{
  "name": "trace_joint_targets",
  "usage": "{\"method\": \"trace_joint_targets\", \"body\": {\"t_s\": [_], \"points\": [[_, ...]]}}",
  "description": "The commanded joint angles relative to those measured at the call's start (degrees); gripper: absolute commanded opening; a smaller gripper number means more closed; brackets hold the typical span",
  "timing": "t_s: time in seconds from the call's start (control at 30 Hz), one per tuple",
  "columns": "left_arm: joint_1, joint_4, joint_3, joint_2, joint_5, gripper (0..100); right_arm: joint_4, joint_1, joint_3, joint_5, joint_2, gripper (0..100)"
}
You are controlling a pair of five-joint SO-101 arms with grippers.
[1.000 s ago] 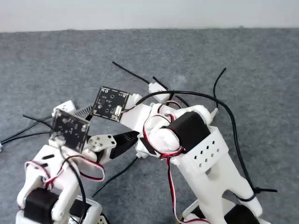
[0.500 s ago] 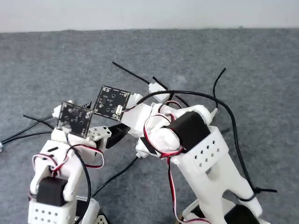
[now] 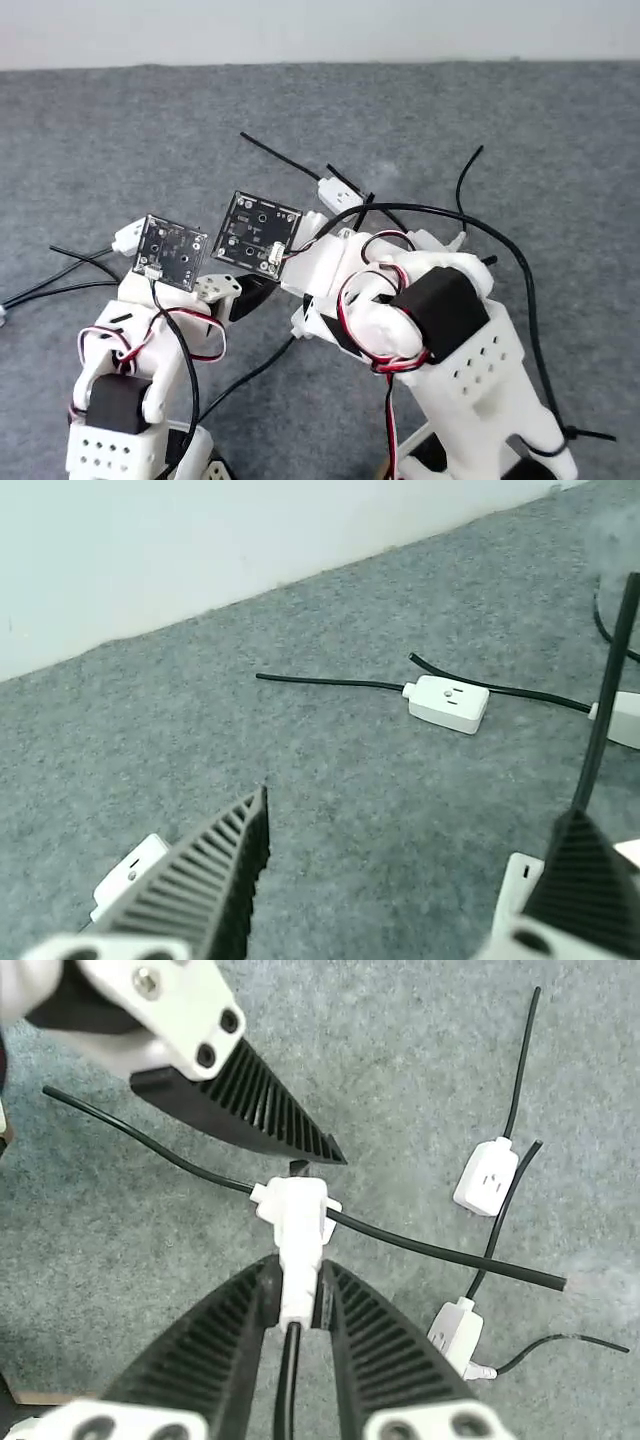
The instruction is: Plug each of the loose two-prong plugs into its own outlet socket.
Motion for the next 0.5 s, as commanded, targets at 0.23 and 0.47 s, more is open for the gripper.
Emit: {"method": "trace_joint_targets", "body": {"t_s": [0.23, 0.47], "points": [[-0.1, 0.5, -2.3, -0.6, 1.3, 41, 2.2, -0.7, -0.4, -0.7, -1.2, 0.9], [0.3, 9.7, -14.1, -0.6, 3.4, 41, 2.2, -0.7, -0.6, -0.7, -1.5, 0.9]]}}
